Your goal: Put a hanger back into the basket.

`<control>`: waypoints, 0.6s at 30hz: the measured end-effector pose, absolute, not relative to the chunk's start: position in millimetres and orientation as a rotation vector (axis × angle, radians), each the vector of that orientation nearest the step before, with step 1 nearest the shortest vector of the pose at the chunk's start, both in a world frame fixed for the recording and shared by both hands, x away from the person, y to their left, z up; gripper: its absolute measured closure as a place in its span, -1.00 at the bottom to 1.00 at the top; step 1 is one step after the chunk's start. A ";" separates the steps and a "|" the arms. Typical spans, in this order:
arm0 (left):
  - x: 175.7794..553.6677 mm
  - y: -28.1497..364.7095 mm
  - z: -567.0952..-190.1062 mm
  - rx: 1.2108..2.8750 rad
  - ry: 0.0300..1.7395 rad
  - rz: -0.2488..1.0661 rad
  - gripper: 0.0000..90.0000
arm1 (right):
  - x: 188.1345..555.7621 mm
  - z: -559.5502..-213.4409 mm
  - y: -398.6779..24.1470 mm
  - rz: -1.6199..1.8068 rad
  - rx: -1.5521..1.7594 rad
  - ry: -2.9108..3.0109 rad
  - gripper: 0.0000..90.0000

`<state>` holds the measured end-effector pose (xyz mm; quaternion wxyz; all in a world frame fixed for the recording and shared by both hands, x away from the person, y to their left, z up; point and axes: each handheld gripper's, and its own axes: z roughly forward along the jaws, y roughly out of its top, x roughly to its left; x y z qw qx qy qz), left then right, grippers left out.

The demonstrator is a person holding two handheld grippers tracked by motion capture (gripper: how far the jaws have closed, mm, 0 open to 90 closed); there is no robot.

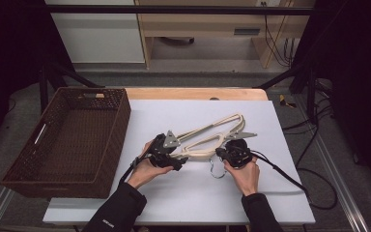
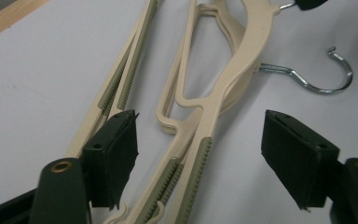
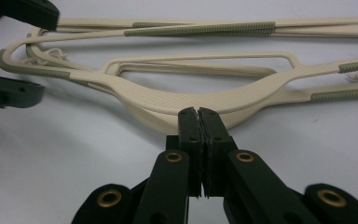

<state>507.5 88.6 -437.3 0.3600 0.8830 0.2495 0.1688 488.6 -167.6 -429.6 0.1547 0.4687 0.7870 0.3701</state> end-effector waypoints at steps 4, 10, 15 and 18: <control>514.5 82.5 -443.1 2.332 0.617 0.467 -0.22 | 488.7 -428.0 -166.7 1.061 1.343 2.256 0.98; 518.4 73.6 -449.6 2.376 0.586 0.491 -0.03 | 487.7 -426.3 -165.9 1.053 1.348 2.252 0.98; 519.1 67.0 -454.4 2.386 0.575 0.517 0.06 | 487.3 -425.6 -165.3 1.058 1.355 2.250 0.98; 518.0 60.5 -455.1 2.385 0.564 0.537 0.10 | 487.2 -424.9 -165.3 1.054 1.342 2.249 0.98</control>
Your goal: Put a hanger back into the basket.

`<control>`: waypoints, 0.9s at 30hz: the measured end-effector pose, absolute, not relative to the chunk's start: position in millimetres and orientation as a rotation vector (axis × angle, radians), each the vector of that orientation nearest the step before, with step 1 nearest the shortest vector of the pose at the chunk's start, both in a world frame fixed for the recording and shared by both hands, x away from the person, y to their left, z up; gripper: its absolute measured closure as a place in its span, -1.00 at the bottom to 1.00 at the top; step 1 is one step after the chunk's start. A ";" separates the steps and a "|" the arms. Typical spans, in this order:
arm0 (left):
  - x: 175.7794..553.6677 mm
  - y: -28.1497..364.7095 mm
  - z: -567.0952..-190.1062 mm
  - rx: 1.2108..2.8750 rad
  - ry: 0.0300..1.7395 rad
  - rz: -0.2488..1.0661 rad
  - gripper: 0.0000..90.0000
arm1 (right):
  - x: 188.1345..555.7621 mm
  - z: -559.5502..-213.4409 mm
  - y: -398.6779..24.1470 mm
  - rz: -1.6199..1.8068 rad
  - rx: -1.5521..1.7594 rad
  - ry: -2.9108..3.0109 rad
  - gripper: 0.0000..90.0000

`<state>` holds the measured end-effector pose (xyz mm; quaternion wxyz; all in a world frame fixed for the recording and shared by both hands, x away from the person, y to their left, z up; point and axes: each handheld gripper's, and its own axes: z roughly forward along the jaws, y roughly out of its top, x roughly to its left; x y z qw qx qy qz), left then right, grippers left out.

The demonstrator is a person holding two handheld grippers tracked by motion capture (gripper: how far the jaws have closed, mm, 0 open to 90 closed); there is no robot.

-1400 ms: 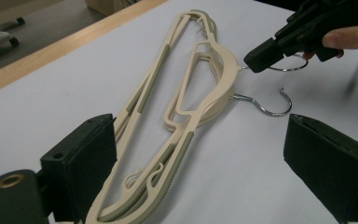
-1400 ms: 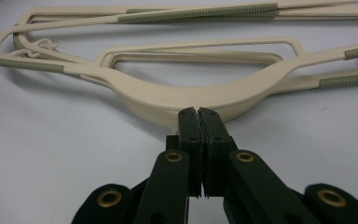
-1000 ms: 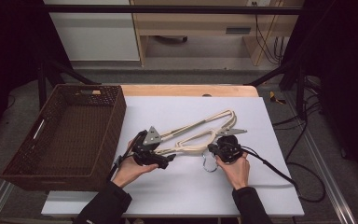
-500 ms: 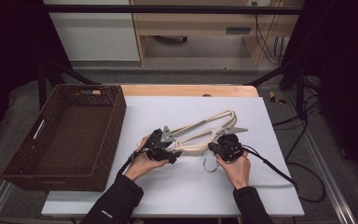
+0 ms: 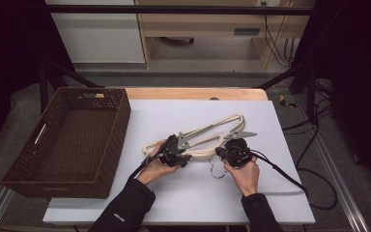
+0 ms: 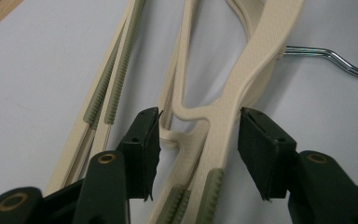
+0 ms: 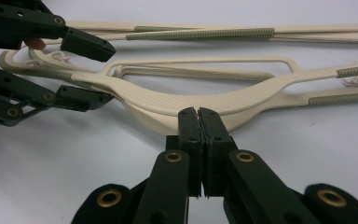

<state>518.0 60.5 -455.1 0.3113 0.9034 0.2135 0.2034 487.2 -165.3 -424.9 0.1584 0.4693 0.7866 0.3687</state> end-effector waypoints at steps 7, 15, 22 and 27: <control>515.7 45.8 -450.2 2.343 0.539 0.569 0.10 | 486.2 -423.8 -164.5 1.065 1.345 2.250 0.98; 515.2 33.7 -452.9 2.381 0.505 0.634 0.13 | 485.4 -423.7 -163.5 1.067 1.337 2.248 0.98; 509.9 28.1 -454.5 2.409 0.462 0.729 0.27 | 484.9 -422.6 -164.6 1.071 1.320 2.239 0.98; 511.0 31.5 -450.5 2.412 0.474 0.689 0.59 | 483.7 -419.9 -165.8 1.109 1.302 2.222 0.80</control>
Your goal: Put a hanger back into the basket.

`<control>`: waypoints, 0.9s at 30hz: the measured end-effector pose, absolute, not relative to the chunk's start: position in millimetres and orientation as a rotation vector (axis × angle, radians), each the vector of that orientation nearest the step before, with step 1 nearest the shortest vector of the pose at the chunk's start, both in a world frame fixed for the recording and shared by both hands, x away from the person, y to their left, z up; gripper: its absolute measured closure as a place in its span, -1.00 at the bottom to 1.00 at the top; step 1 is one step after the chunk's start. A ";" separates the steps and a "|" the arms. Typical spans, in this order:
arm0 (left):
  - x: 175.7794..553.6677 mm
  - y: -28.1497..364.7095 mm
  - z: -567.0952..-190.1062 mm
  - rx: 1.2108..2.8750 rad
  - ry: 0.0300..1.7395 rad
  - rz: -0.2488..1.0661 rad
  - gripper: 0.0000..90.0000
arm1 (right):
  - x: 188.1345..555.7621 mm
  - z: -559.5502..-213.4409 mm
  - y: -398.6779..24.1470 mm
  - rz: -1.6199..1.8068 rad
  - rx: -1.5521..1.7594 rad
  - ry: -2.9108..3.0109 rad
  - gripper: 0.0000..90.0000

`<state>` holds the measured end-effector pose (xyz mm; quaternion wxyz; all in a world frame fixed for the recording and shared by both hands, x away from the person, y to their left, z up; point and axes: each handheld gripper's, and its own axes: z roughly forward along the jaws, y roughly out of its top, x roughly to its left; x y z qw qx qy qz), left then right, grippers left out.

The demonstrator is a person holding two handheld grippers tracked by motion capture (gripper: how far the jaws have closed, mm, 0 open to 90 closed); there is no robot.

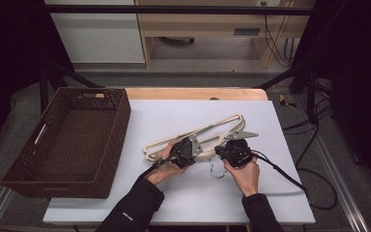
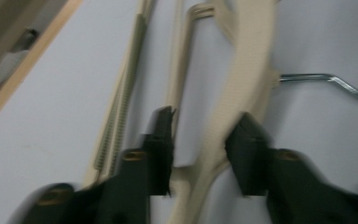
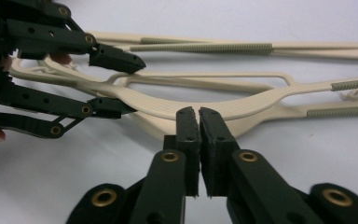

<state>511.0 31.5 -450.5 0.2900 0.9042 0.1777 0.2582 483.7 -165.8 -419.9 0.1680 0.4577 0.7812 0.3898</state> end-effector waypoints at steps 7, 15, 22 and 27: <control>511.2 35.7 -447.4 2.409 0.449 0.714 0.69 | 478.9 -406.7 -176.7 1.195 1.237 2.181 0.52; 510.6 43.8 -433.9 2.357 0.451 0.797 0.84 | 467.2 -384.1 -204.1 1.289 1.164 2.014 0.07; 518.2 60.7 -416.1 2.283 0.532 0.854 0.92 | 466.4 -387.6 -222.5 1.320 1.167 1.977 -0.34; 525.8 77.5 -404.7 2.234 0.602 0.831 0.93 | 470.4 -397.4 -224.0 1.310 1.174 2.018 -0.46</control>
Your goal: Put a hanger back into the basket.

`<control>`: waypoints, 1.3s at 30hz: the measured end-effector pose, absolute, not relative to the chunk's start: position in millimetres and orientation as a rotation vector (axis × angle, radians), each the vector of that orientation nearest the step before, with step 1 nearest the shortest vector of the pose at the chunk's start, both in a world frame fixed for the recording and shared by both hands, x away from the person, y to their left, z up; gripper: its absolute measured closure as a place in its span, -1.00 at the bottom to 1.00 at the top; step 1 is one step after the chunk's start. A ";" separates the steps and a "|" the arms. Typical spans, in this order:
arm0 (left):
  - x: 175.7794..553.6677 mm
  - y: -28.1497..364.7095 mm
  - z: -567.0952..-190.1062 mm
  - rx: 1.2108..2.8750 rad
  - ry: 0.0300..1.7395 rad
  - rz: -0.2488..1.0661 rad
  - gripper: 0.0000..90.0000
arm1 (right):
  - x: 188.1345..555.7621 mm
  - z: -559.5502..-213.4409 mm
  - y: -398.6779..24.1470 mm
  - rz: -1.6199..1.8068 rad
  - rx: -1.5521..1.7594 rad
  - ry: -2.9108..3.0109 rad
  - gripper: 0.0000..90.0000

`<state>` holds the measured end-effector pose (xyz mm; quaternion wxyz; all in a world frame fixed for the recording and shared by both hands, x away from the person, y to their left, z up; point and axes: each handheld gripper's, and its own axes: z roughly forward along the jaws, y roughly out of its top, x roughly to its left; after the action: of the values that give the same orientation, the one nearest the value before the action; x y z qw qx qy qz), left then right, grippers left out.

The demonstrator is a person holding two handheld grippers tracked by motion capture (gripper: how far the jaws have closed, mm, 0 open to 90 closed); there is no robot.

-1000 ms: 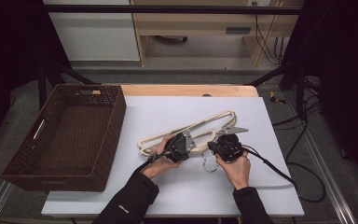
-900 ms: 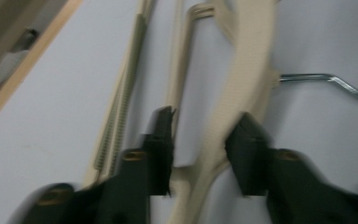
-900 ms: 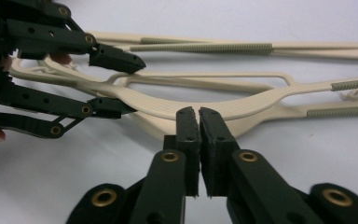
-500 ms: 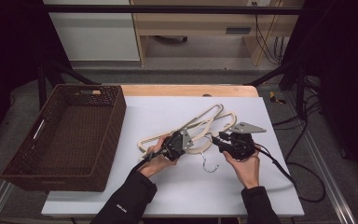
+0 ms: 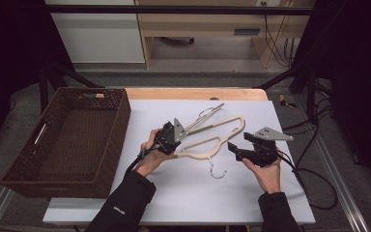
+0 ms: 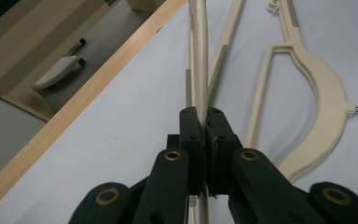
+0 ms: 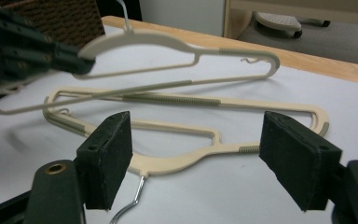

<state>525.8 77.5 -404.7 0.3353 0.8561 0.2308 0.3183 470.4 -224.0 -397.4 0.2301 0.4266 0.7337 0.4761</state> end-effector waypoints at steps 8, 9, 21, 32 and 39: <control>519.0 98.5 -383.5 2.144 0.697 0.696 0.93 | 465.8 -401.2 -224.7 1.334 1.137 2.044 -0.63; 517.1 101.2 -380.0 2.143 0.702 0.681 0.94 | 464.4 -401.6 -225.7 1.335 1.130 2.047 -0.64; 485.0 137.0 -338.0 2.082 0.707 0.516 0.94 | 444.9 -403.3 -243.0 1.348 1.116 2.047 -0.71; 461.2 183.0 -299.2 2.048 0.682 0.476 0.94 | 435.5 -401.7 -243.9 1.365 1.103 2.055 -0.79; 458.7 221.8 -278.2 2.006 0.699 0.496 0.93 | 434.3 -402.8 -240.5 1.365 1.102 2.078 -0.82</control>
<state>458.7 221.8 -278.2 0.4620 0.8155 0.2843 0.2017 434.3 -240.5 -402.8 0.2093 0.3961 0.7472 0.4909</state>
